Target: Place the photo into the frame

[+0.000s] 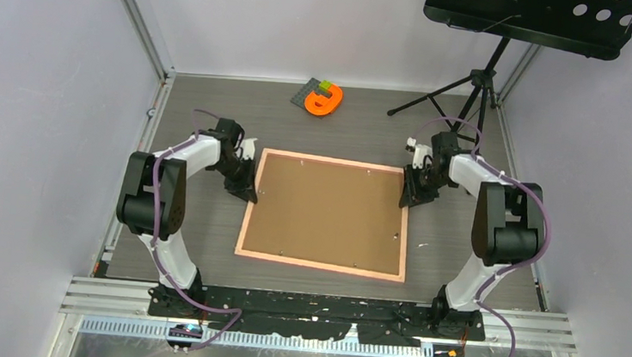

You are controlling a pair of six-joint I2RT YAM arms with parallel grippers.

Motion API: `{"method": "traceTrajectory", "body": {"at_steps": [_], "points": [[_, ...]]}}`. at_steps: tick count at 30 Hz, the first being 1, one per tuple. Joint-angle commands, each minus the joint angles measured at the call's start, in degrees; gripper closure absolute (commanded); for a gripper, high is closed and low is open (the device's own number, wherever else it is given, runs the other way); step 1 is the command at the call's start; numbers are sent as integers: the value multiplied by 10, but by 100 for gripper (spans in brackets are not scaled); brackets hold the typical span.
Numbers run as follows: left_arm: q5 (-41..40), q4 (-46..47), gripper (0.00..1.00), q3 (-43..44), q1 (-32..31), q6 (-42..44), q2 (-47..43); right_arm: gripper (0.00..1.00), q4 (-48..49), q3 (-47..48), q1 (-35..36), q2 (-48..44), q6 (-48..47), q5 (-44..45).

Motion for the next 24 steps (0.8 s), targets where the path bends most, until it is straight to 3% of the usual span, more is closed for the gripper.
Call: {"method": "traceTrajectory", "body": {"at_steps": [1, 6, 8, 11, 13, 16, 24], "points": [[82, -24, 100, 0, 2, 22, -22, 94, 19, 74, 7, 48, -31, -5], [92, -47, 100, -6, 2, 41, -25, 92, 8, 135, 14, 101, -43, -16], [90, -42, 100, -16, 3, 42, -29, 81, 4, 156, 14, 110, -46, -18], [88, -29, 100, -23, 4, 31, -30, 44, -5, 173, 14, 103, -49, -16], [88, -22, 100, -26, 6, 23, -27, 32, -13, 169, 13, 87, -55, -9], [84, -13, 100, -32, 7, 13, -23, 26, -28, 151, 13, 56, -68, 9], [68, 10, 100, -44, 10, -6, -31, 23, -65, 50, 3, -37, -108, 36]]}}
